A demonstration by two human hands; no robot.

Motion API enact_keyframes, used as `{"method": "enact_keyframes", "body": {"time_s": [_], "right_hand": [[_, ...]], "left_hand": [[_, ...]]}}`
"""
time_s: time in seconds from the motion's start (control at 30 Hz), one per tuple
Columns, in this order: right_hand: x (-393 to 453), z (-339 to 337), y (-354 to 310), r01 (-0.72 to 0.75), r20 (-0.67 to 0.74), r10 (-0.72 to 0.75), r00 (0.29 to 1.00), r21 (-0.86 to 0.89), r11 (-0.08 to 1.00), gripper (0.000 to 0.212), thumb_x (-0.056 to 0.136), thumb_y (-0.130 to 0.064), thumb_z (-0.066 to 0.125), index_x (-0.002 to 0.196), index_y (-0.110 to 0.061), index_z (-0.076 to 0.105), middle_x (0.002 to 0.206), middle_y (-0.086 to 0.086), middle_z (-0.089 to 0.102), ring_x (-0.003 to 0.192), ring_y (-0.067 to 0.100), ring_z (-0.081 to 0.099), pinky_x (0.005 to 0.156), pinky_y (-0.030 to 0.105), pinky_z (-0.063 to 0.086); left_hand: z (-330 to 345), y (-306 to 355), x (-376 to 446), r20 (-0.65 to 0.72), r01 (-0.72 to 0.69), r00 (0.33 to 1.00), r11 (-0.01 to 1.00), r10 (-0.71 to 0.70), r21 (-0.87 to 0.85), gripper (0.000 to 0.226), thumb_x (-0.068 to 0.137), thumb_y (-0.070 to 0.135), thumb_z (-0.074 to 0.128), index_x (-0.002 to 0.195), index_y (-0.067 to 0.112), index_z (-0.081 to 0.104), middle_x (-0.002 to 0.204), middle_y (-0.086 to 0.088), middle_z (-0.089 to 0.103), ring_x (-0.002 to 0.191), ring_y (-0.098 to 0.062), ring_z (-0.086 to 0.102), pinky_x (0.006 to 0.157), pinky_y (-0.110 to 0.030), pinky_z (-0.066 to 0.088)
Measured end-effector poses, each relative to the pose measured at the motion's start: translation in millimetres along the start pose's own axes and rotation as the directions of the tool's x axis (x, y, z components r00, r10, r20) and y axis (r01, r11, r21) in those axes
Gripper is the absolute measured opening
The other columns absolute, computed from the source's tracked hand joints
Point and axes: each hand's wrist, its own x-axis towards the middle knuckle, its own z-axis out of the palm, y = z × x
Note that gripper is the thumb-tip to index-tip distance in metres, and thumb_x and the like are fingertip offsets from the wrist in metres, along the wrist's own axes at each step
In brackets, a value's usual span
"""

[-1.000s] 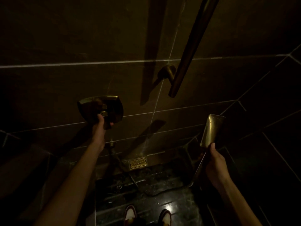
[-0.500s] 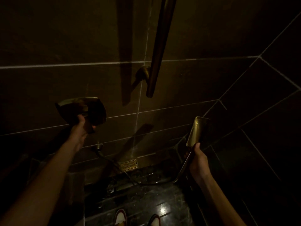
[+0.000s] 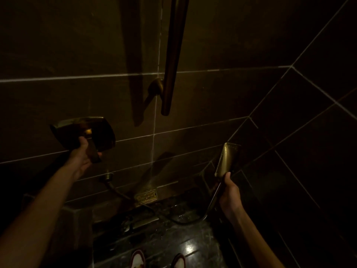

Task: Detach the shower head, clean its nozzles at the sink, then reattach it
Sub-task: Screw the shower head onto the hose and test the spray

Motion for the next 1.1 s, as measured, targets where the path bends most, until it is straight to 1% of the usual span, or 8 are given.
{"method": "enact_keyframes", "body": {"time_s": [0.13,0.27,0.37,0.43,0.6,0.77,0.93,1.1], "right_hand": [[2.3,-12.4,7.2,-0.003,0.014,0.003,1.000,-0.005,1.000,0.075,0.080,-0.066,0.061,0.125,-0.007,0.063,0.101,0.018,0.058,0.092,0.033,0.053,0.089,0.049,0.045],[4.8,-24.9,10.4,-0.029,0.006,0.029,1.000,0.013,0.999,0.068,0.090,-0.058,0.052,0.124,0.000,0.060,0.083,0.008,0.064,0.074,0.023,0.061,0.075,0.038,0.052],[6.6,-34.4,9.4,-0.036,-0.013,0.035,0.999,-0.014,0.999,0.065,0.092,-0.058,0.049,0.125,-0.002,0.060,0.084,0.007,0.065,0.073,0.020,0.063,0.072,0.036,0.052],[6.6,-41.4,8.2,-0.047,-0.018,0.047,0.999,-0.007,0.999,0.063,0.093,-0.057,0.048,0.123,-0.003,0.062,0.082,0.006,0.065,0.071,0.019,0.064,0.070,0.036,0.052],[9.2,-55.1,8.3,-0.058,-0.044,0.059,0.997,0.020,0.998,0.064,0.094,-0.058,0.047,0.123,-0.002,0.062,0.083,0.008,0.063,0.074,0.021,0.061,0.080,0.045,0.049],[4.2,-56.3,3.4,-0.041,-0.091,0.046,0.995,0.050,0.998,0.058,0.098,-0.052,0.046,0.118,0.000,0.063,0.074,0.003,0.064,0.066,0.017,0.059,0.071,0.035,0.048],[1.1,-62.7,0.4,-0.062,-0.088,0.068,0.994,0.067,0.996,0.057,0.099,-0.052,0.044,0.119,-0.001,0.061,0.089,0.009,0.061,0.074,0.021,0.058,0.072,0.038,0.049],[-1.4,-66.2,-4.1,-0.063,-0.097,0.066,0.993,0.042,0.997,0.057,0.098,-0.052,0.046,0.116,-0.001,0.064,0.083,0.008,0.060,0.071,0.020,0.057,0.078,0.042,0.049]], "left_hand": [[1.8,0.2,1.3,-0.009,0.000,1.000,1.000,0.000,0.008,0.076,0.093,0.066,0.030,0.150,0.015,0.031,0.138,-0.020,0.054,0.128,-0.028,0.052,0.112,-0.040,0.030],[3.1,0.2,0.4,-0.010,0.005,1.000,1.000,-0.005,0.000,0.074,0.094,0.066,0.030,0.149,0.016,0.031,0.139,-0.020,0.053,0.131,-0.028,0.049,0.110,-0.039,0.029],[4.2,-0.5,1.2,-0.007,0.020,1.000,1.000,-0.020,0.005,0.077,0.093,0.068,0.028,0.151,0.018,0.028,0.140,-0.020,0.053,0.132,-0.028,0.048,0.113,-0.039,0.027],[5.8,-0.2,1.0,-0.022,0.017,1.000,1.000,-0.017,0.001,0.076,0.093,0.067,0.028,0.150,0.017,0.029,0.140,-0.018,0.052,0.131,-0.028,0.049,0.110,-0.038,0.031],[7.5,-0.1,1.0,-0.030,0.018,0.999,1.000,-0.018,-0.011,0.073,0.094,0.066,0.028,0.149,0.018,0.030,0.141,-0.018,0.052,0.130,-0.027,0.050,0.109,-0.038,0.033],[7.1,0.5,2.8,-0.032,0.049,0.998,0.999,-0.050,-0.018,0.075,0.093,0.068,0.029,0.149,0.019,0.031,0.142,-0.017,0.051,0.130,-0.026,0.050,0.110,-0.038,0.033],[7.2,0.5,4.6,-0.038,0.056,0.998,0.998,-0.058,-0.039,0.077,0.091,0.070,0.028,0.149,0.020,0.031,0.143,-0.016,0.050,0.131,-0.026,0.050,0.112,-0.038,0.032],[4.9,0.0,6.2,-0.034,0.069,0.997,0.997,-0.070,-0.037,0.079,0.090,0.072,0.029,0.150,0.020,0.031,0.144,-0.014,0.050,0.130,-0.025,0.050,0.110,-0.037,0.033]]}}
